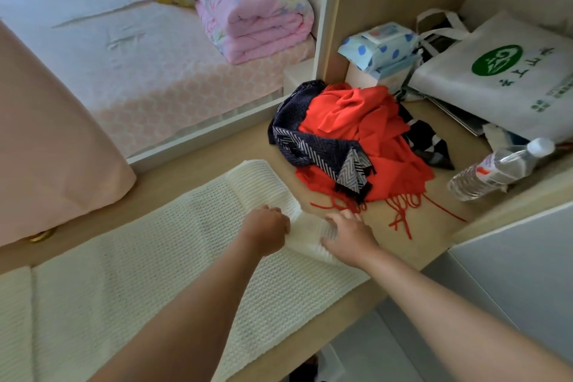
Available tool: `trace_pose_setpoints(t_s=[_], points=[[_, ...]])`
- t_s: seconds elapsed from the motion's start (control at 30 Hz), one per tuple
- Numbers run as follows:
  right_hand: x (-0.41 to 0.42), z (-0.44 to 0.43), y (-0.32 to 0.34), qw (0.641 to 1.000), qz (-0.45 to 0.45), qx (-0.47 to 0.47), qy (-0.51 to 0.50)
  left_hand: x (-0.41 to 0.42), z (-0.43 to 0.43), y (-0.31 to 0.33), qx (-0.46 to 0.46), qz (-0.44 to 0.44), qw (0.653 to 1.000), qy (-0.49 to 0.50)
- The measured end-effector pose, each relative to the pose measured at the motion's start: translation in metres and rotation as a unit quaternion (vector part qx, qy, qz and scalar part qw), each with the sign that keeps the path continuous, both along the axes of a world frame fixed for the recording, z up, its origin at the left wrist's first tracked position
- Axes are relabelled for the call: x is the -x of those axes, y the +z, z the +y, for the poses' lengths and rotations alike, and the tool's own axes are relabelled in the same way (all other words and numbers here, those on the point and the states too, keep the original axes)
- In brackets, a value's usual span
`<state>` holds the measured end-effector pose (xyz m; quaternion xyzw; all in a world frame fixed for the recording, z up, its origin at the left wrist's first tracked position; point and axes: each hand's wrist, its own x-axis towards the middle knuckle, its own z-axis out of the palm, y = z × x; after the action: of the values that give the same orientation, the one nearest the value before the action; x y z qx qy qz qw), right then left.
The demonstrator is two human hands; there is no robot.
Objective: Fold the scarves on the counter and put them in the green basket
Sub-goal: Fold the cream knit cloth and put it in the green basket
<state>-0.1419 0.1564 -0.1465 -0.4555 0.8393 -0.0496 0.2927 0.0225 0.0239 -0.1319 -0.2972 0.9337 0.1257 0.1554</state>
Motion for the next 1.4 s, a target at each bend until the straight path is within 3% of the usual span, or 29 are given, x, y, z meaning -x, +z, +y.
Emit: trace_pose_setpoints(t_s=[0.13, 0.27, 0.5, 0.67, 0.93, 1.07, 1.3, 1.4], points=[[-0.003, -0.002, 0.006, 0.997, 0.053, -0.046, 0.042, 0.015, 0.001, 0.005, 0.026, 0.009, 1.000, 0.013], [-0.002, 0.002, 0.009, 0.991, 0.082, -0.076, 0.077, 0.028, 0.001, 0.002, 0.035, -0.029, 0.995, -0.083], [-0.013, 0.004, 0.037, 0.998, -0.052, 0.035, -0.001, 0.005, -0.010, 0.010, 0.053, 0.050, 0.993, -0.090], [-0.055, -0.009, 0.067, 0.989, -0.129, 0.052, -0.045, -0.047, -0.022, 0.038, 0.046, 0.151, 0.987, 0.000], [-0.188, -0.041, 0.107, 0.972, -0.227, -0.037, -0.043, -0.200, -0.036, 0.067, 0.043, 0.260, 0.960, 0.095], [-0.266, -0.047, 0.107, 0.961, -0.270, -0.054, 0.016, -0.283, -0.037, 0.058, 0.048, 0.238, 0.959, 0.147], [-0.363, -0.043, 0.074, 0.911, -0.382, -0.144, 0.065, -0.388, -0.023, 0.015, 0.027, 0.105, 0.974, 0.201], [-0.368, -0.051, 0.065, 0.933, -0.323, -0.126, 0.098, -0.404, -0.019, 0.003, 0.010, 0.070, 0.970, 0.234]])
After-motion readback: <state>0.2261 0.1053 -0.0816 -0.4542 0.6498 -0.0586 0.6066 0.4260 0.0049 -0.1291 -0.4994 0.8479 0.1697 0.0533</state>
